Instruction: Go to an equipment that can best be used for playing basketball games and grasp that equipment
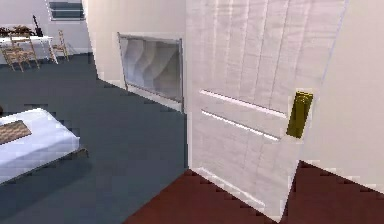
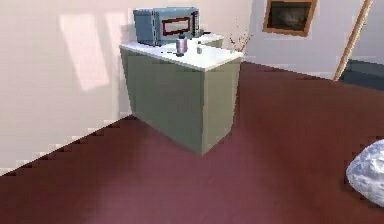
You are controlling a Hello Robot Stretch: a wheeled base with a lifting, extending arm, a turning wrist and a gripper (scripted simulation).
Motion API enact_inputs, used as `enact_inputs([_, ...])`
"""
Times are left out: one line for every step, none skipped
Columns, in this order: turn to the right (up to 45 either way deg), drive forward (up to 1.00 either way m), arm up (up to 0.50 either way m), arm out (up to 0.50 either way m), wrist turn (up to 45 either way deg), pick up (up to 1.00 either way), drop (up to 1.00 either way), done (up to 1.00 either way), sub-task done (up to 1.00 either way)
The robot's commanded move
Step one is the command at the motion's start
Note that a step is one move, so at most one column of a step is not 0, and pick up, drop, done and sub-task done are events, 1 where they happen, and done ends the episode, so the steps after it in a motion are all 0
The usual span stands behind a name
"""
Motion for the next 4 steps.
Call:
enact_inputs([-15.0, 0.0, 0.0, 0.0, 0.0, 0.0, 0.0, 0.0, 0.0])
enact_inputs([0.0, 1.0, 0.0, 0.0, 0.0, 0.0, 0.0, 0.0, 0.0])
enact_inputs([0.0, 1.0, 0.0, 0.0, 0.0, 0.0, 0.0, 0.0, 0.0])
enact_inputs([-45.0, 0.0, 0.0, 0.0, 0.0, 0.0, 0.0, 0.0, 0.0])
